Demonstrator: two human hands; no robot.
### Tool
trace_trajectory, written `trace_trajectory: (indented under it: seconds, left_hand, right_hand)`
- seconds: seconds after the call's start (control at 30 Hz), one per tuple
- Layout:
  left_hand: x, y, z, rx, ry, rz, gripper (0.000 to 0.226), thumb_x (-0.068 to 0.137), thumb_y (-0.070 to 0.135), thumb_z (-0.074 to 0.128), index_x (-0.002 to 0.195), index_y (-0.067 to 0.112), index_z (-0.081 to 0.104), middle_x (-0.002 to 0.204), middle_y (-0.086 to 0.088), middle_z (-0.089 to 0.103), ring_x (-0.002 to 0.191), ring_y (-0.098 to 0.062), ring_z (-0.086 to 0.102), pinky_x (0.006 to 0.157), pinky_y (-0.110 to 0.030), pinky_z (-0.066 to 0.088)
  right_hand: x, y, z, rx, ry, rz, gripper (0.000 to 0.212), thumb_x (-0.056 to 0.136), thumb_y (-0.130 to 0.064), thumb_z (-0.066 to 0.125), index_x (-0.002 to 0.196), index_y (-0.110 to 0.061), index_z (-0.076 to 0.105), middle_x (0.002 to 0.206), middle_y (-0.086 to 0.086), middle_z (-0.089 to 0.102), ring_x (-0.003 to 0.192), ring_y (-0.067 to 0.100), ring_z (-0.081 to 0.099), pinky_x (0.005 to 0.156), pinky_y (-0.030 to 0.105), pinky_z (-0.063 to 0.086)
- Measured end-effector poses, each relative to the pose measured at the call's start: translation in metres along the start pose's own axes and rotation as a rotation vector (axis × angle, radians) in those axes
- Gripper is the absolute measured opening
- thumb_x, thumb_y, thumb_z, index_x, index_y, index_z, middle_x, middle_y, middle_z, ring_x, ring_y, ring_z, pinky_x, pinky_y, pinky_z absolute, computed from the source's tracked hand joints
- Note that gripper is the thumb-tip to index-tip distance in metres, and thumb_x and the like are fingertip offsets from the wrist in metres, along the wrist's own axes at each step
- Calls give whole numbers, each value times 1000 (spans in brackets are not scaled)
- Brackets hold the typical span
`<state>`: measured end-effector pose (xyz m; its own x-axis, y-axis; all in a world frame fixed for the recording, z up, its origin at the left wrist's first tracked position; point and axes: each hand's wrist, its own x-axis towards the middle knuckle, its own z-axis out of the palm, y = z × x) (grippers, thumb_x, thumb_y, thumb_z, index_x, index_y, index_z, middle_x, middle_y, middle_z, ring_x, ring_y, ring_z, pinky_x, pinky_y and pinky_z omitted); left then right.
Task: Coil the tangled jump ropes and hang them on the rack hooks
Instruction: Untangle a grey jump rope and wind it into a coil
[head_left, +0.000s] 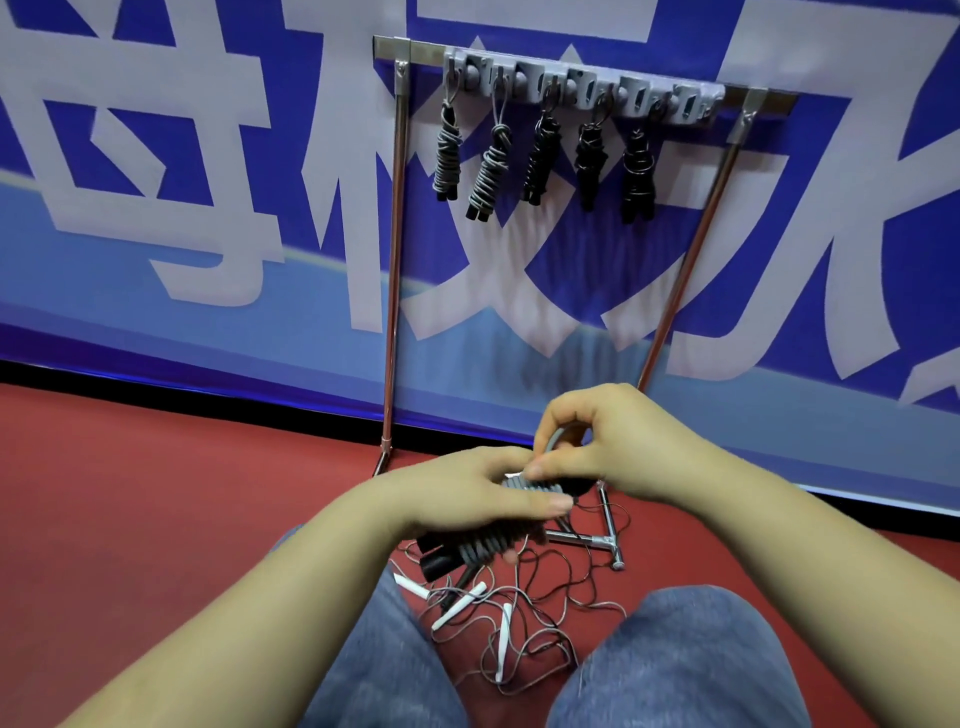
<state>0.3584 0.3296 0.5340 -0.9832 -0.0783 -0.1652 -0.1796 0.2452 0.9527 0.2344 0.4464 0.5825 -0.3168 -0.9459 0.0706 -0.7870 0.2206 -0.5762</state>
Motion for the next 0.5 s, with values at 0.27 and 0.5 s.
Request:
trace_trajectory:
  seconds: [0.27, 0.5]
  left_hand:
    - [12, -6, 9, 430, 165, 64, 38, 88, 46, 62, 123, 31, 59, 114, 16, 64, 106, 0, 56, 91, -11, 41]
    - [7, -14, 2, 208, 225, 70, 17, 93, 37, 57, 79, 28, 57, 62, 19, 55, 56, 4, 50, 65, -23, 42]
  right_hand:
    - [-1, 11, 20, 62, 142, 93, 18, 67, -34, 81, 64, -27, 65, 62, -4, 63, 57, 5, 50, 60, 26, 45]
    - [-10, 23, -1, 452, 132, 131, 15, 87, -21, 63, 102, -23, 66, 91, -4, 72, 76, -1, 66, 73, 10, 50]
